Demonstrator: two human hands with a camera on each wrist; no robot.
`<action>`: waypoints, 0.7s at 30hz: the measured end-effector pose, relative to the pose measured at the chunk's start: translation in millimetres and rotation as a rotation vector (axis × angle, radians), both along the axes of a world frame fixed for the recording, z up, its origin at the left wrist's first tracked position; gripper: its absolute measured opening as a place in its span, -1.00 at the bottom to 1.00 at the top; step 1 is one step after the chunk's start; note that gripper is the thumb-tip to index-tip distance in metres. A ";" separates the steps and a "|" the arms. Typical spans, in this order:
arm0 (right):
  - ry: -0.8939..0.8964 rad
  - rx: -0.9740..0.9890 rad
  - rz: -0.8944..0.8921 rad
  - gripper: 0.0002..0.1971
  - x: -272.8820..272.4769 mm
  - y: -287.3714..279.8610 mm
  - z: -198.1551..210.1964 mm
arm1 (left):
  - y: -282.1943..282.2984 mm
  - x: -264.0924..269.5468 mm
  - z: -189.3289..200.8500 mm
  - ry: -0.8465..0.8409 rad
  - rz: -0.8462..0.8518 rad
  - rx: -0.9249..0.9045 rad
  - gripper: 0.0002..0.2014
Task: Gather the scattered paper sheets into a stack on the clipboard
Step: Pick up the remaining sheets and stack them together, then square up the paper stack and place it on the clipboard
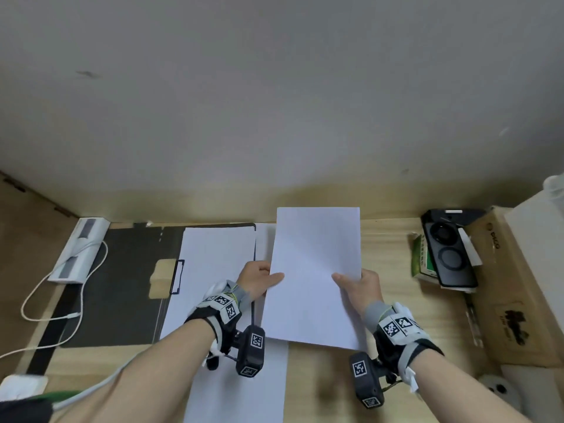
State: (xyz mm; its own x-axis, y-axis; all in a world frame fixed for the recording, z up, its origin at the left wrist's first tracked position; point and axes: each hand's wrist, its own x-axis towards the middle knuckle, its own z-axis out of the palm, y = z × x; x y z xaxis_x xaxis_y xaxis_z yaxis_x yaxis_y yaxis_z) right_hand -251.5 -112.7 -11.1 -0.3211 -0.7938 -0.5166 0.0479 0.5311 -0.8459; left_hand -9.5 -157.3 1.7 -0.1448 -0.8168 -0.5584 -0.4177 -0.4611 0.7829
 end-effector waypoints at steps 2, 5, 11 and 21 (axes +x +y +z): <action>0.021 0.031 0.039 -0.91 15.1 0.3 -7.5 | -1.1 22.7 -8.6 -0.111 0.035 0.058 -0.81; 0.031 0.077 0.086 -0.85 44.7 -1.1 -18.8 | -6.2 68.3 -23.1 -0.179 0.191 0.117 -0.91; 0.043 0.109 0.156 -0.90 104.1 -12.9 -32.7 | -29.9 167.5 -46.9 -0.679 0.232 -0.031 -0.75; 0.295 0.155 0.343 -0.84 189.7 -32.9 -45.9 | -46.2 211.5 -68.5 -0.962 -0.116 0.014 -0.67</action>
State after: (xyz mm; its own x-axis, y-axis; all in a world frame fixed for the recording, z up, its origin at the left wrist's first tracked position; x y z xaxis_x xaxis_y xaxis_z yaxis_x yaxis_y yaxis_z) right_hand -61.8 -145.7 -57.0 -0.2046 -0.8003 -0.5637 -0.3826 0.5954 -0.7064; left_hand 202.0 -203.4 -66.8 0.2999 -0.8185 -0.4900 -0.9203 -0.3835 0.0773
